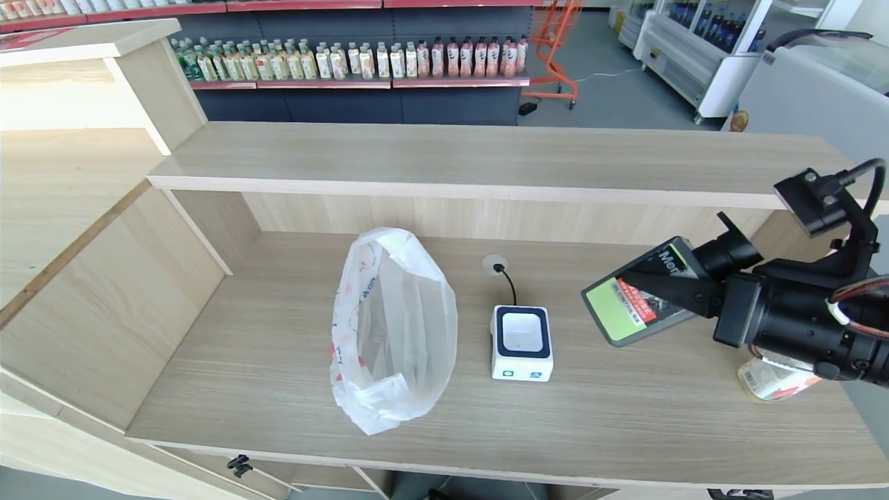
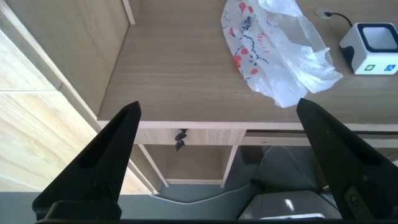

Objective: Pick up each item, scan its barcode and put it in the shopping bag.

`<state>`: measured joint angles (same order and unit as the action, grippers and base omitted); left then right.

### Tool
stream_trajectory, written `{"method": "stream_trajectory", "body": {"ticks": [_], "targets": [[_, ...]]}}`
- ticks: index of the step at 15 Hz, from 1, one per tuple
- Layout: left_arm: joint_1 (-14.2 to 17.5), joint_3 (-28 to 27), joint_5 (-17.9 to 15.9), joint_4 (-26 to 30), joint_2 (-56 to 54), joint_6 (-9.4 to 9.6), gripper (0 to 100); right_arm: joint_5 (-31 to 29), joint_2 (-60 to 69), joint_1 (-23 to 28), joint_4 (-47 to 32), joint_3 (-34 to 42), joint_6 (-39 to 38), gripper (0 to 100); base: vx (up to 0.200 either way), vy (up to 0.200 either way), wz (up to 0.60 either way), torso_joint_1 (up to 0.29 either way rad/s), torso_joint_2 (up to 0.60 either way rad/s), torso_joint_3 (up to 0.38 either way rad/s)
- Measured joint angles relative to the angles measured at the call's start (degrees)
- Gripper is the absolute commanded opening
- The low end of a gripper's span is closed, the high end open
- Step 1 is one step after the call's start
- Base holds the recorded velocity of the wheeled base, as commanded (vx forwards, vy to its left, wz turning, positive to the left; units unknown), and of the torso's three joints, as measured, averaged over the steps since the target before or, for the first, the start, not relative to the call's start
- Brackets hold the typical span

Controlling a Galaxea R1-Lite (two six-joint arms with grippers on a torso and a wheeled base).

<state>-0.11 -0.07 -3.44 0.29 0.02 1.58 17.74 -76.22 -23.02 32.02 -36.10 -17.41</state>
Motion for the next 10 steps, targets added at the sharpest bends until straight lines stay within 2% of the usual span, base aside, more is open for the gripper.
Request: {"method": "stream_trajectory", "body": {"ticks": [2, 6, 10], "targets": [[0.0, 0.0, 0.0, 0.0, 0.0, 0.00, 100, 0.0, -1.7, 0.0, 0.0, -1.0, -0.4, 0, 0.000, 0.200, 0.00, -0.002, 0.00, 0.005], [0.0, 0.0, 0.1, 0.0, 0.0, -0.06, 100, 0.0, -7.0, -1.5, 0.2, -3.6, 0.2, 0, 0.000, 0.000, 0.00, 0.000, 0.00, 0.000], [0.0, 0.0, 0.0, 0.0, 0.0, -0.06, 100, -3.6, -14.1, -1.3, 0.2, -3.9, 11.1, 0, 0.000, 0.000, 0.00, 0.000, 0.00, 0.000]]}}
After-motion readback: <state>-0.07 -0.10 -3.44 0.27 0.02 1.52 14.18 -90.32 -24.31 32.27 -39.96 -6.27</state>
